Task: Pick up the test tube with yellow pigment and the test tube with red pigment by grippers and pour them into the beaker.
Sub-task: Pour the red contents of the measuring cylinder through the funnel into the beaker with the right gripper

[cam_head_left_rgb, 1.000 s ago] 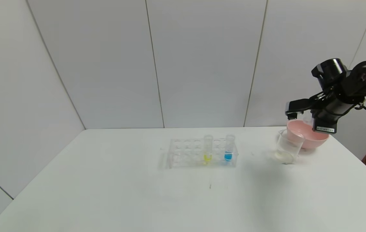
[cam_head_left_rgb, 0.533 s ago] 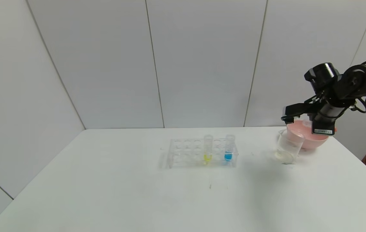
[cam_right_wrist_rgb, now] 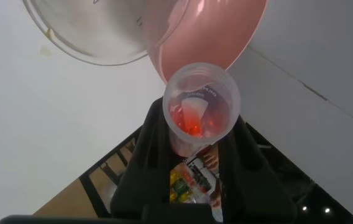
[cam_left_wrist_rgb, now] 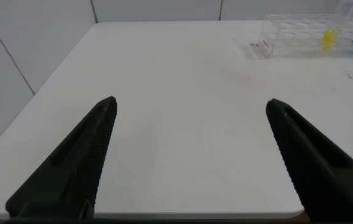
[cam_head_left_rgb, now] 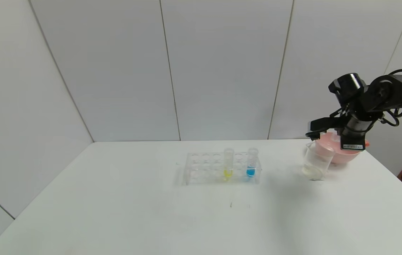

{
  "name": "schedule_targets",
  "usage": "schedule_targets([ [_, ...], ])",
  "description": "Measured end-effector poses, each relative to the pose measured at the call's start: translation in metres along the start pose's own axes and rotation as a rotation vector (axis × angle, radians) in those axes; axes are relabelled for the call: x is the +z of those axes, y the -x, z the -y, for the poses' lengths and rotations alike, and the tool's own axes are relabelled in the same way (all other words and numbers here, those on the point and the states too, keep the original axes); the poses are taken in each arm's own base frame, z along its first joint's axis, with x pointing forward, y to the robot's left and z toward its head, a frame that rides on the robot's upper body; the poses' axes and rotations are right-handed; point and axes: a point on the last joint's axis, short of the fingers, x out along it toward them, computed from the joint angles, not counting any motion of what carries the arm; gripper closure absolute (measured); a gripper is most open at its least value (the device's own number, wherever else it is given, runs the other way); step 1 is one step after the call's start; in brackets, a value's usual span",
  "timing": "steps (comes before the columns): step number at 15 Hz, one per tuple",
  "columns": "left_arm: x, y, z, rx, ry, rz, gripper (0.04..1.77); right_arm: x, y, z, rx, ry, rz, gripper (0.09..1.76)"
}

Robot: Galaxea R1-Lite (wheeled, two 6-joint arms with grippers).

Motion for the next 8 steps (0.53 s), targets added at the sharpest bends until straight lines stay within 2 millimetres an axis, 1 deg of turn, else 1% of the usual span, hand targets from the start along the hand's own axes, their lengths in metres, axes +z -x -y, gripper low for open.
schedule_targets([
  [8,0.0000,0.0000,0.0000,0.000,0.000,0.000,0.09,0.0032,-0.0015,0.0009,-0.038,0.067,-0.069,1.34],
])
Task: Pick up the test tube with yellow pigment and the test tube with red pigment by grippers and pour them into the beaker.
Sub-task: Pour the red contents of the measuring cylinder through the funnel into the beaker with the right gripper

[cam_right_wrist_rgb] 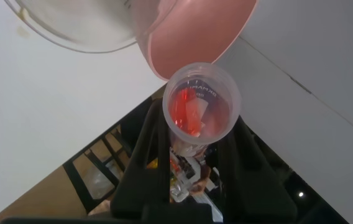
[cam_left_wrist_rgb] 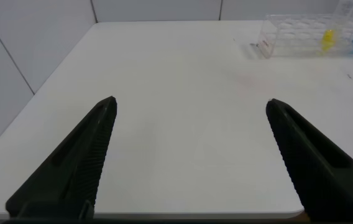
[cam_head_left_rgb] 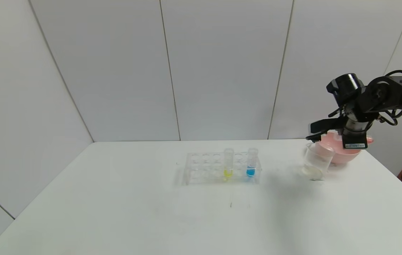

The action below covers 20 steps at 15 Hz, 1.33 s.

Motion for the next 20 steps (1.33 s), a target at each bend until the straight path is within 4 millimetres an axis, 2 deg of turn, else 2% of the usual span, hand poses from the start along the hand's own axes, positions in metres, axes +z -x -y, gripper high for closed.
schedule_targets([
  [20,0.000,0.000,0.000,0.000,0.000,0.000,0.09,0.018,0.015,0.005,-0.136,0.196,-0.177,1.34],
])
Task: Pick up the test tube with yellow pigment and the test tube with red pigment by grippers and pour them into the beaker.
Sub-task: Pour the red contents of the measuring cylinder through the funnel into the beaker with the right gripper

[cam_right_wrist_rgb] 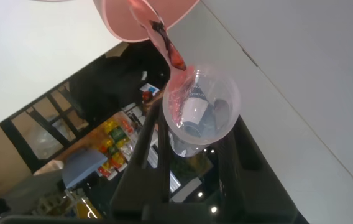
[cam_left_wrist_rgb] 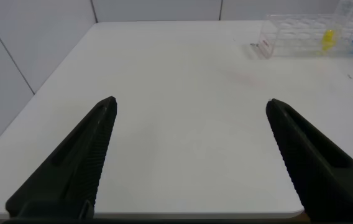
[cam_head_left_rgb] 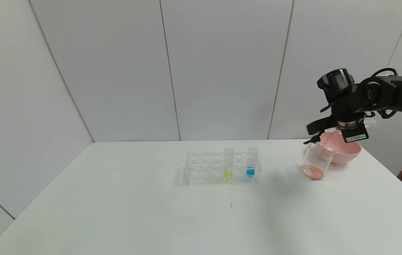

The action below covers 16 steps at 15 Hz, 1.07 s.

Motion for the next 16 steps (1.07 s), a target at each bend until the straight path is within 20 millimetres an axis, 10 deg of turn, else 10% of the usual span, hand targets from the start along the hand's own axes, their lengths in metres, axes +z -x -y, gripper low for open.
schedule_targets([
  [16,0.000,0.000,0.000,0.000,0.000,0.000,0.09,0.013,0.015,0.002,-0.038,0.112,-0.106,1.34],
])
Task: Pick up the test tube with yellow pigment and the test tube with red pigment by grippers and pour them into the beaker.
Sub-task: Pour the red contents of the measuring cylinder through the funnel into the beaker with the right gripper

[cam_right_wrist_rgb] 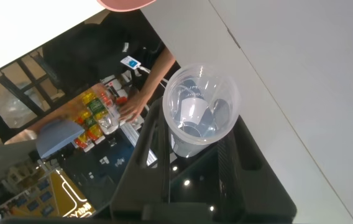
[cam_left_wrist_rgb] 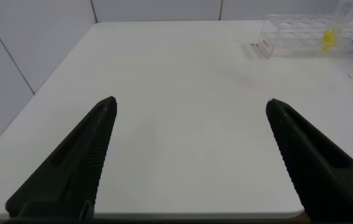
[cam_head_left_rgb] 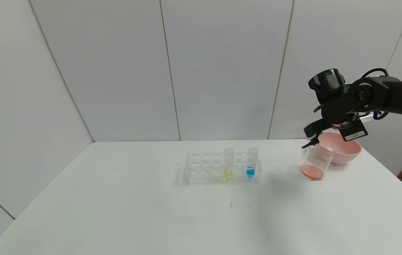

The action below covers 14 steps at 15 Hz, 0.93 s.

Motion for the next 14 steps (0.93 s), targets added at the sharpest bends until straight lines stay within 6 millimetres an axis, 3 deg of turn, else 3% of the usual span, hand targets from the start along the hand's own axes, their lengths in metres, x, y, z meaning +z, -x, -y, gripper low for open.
schedule_targets([
  [4,0.000,0.000,0.000,0.000,0.000,0.000,0.09,-0.008,-0.002,0.001,-0.001,-0.035,0.042,1.34],
  [7,0.000,0.000,0.000,0.000,0.000,0.000,0.09,-0.031,-0.015,0.000,0.023,-0.160,0.175,1.34],
  [11,0.000,0.000,0.000,0.000,0.000,0.000,0.09,-0.062,-0.031,-0.009,0.145,-0.536,0.437,1.34],
  [14,0.000,0.000,0.000,0.000,0.000,0.000,0.09,-0.084,-0.031,-0.012,0.264,-0.825,0.668,1.34],
])
